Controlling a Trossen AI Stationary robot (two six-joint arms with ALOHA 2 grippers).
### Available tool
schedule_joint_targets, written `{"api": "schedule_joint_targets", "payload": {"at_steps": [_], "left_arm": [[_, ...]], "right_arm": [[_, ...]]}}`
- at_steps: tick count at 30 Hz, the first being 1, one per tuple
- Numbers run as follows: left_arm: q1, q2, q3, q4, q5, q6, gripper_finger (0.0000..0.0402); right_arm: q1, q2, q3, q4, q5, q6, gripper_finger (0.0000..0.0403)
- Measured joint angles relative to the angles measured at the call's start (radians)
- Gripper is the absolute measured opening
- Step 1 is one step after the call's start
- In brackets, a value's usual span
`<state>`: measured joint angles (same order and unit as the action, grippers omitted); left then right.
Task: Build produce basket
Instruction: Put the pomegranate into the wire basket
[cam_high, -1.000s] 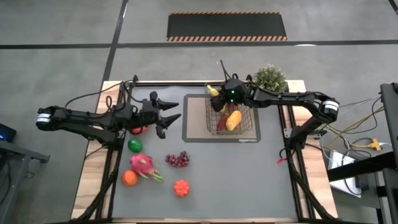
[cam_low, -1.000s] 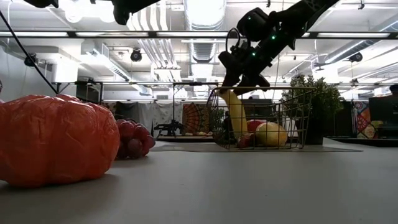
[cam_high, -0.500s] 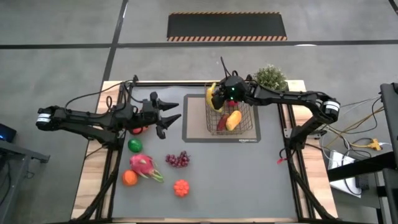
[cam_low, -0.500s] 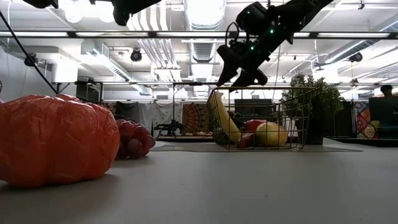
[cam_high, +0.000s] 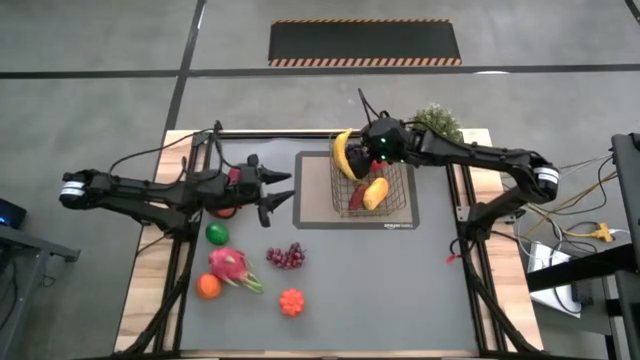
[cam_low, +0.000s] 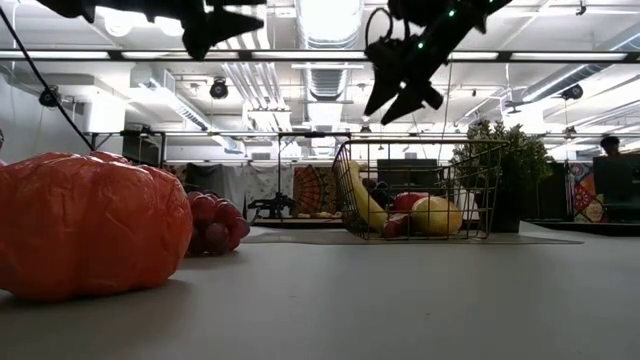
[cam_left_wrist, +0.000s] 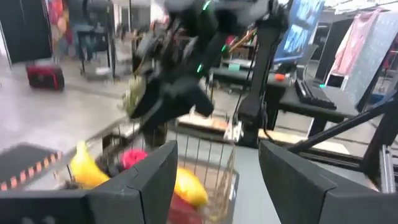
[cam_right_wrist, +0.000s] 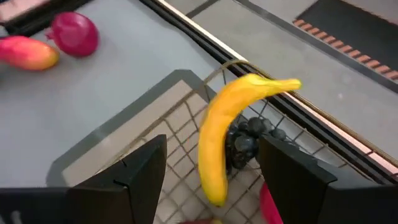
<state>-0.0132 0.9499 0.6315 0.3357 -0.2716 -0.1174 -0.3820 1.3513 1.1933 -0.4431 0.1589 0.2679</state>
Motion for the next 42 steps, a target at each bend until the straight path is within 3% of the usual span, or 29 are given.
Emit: {"api": "schedule_joint_targets", "payload": {"at_steps": [11, 19, 25, 32, 37, 42], "left_arm": [[0.0, 0.013, 0.0, -0.298, -0.272, -0.203, 0.0207], [0.017, 0.013, 0.01, -0.532, -0.413, -0.377, 0.0207], [0.124, 0.032, 0.042, -0.806, -0.424, -0.529, 0.0207], [0.265, 0.095, 0.039, -0.833, -0.343, -0.522, 0.0211], [0.319, 0.131, 0.039, -0.856, -0.295, -0.497, 0.0247], [0.35, 0.148, 0.039, -0.905, -0.324, -0.505, 0.0299]], "right_arm": [[0.16, -0.15, -0.08, -0.021, 0.0, -0.026, 0.0231], [0.291, -0.186, -0.12, 0.012, 0.0, -0.037, 0.0228], [0.343, -0.186, -0.121, 0.044, 0.016, -0.061, 0.0228], [0.354, -0.18, -0.122, 0.045, 0.062, -0.07, 0.0228], [0.354, -0.172, -0.123, 0.042, 0.062, -0.071, 0.0228], [0.354, -0.168, -0.129, 0.04, 0.063, -0.083, 0.0228]]}}
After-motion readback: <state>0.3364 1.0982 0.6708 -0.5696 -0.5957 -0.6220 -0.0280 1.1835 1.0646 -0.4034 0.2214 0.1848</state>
